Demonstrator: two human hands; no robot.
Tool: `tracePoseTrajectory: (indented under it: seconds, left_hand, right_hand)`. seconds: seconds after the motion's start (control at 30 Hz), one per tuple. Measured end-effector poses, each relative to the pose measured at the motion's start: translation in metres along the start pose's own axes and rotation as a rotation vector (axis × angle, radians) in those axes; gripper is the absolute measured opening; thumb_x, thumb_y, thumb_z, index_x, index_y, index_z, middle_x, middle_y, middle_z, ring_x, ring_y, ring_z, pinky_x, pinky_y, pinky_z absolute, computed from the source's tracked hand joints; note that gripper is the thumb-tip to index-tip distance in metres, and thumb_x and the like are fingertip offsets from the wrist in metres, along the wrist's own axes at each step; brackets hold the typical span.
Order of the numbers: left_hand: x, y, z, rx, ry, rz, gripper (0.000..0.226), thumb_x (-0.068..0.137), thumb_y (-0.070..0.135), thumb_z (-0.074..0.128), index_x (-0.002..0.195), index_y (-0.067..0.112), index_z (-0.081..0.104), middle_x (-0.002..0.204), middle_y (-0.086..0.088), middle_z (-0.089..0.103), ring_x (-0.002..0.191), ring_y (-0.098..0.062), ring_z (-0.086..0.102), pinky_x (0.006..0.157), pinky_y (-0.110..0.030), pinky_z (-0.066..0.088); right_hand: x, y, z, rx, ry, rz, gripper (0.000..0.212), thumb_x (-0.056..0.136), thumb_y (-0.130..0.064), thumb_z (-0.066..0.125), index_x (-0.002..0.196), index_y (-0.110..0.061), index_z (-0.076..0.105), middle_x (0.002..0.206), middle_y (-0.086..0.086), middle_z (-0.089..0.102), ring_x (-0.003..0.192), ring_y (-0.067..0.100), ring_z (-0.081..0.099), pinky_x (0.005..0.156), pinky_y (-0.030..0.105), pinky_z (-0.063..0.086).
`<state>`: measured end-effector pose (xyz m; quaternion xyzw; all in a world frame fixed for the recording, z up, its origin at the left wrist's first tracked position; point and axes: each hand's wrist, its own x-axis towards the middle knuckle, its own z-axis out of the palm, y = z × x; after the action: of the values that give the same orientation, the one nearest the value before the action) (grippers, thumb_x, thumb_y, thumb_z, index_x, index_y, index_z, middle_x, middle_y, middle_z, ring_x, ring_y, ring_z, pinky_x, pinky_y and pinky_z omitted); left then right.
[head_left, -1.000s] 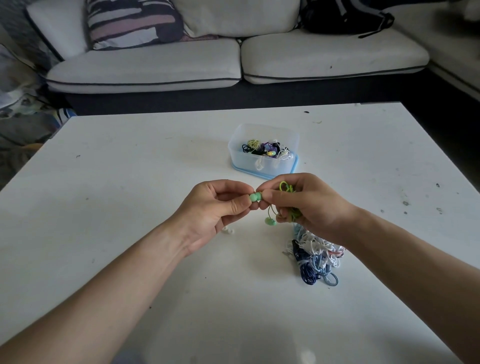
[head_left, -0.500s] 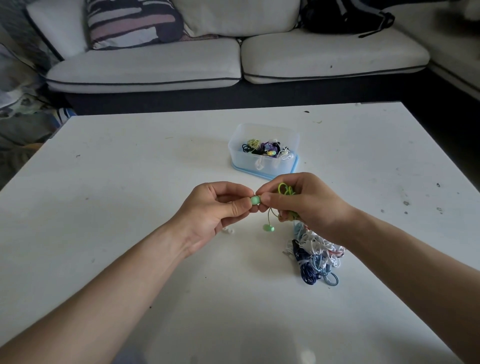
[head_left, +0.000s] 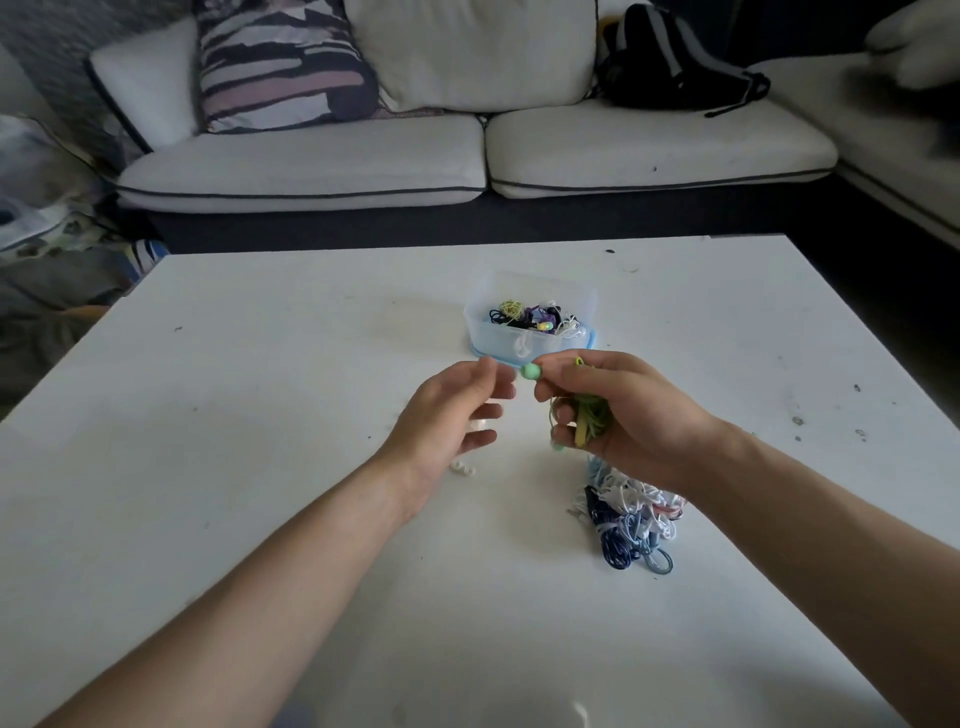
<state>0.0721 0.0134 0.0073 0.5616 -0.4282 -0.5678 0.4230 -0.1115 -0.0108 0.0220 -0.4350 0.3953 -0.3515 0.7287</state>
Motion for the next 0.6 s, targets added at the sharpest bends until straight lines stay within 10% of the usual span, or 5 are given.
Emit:
tracePoseTrajectory:
  seconds: [0.17, 0.3, 0.6]
  left_hand:
    - [-0.008, -0.004, 0.014, -0.43, -0.31, -0.322, 0.057, 0.091, 0.059, 0.047, 0.121, 0.013, 0.063, 0.116, -0.015, 0.067, 0.109, -0.039, 0.064, 0.103, -0.052, 0.046]
    - [-0.005, 0.003, 0.026, -0.663, -0.2, -0.277, 0.03, 0.096, 0.031, 0.055, 0.104, 0.004, 0.066, 0.092, -0.014, 0.068, 0.082, -0.026, 0.066, 0.089, -0.039, 0.056]
    - [0.066, 0.032, 0.012, -0.242, 0.1, 0.015, 0.019, 0.085, -0.004, 0.069, 0.103, -0.003, 0.067, 0.105, -0.024, 0.07, 0.088, -0.029, 0.071, 0.081, -0.028, 0.059]
  right_hand:
    - [-0.008, -0.006, 0.011, 0.06, -0.067, -0.025, 0.014, 0.094, -0.014, 0.058, 0.089, -0.009, 0.071, 0.076, 0.005, 0.06, 0.057, 0.013, 0.049, 0.059, 0.031, 0.037]
    - [-0.002, -0.016, 0.015, 0.075, -0.006, -0.047, 0.01, 0.093, -0.012, 0.061, 0.095, -0.006, 0.069, 0.077, 0.01, 0.056, 0.057, 0.016, 0.047, 0.054, 0.029, 0.041]
    - [0.061, -0.046, 0.014, -0.134, 0.338, -0.107, 0.007, 0.087, -0.003, 0.069, 0.094, -0.002, 0.07, 0.074, 0.007, 0.064, 0.058, 0.016, 0.055, 0.057, 0.027, 0.05]
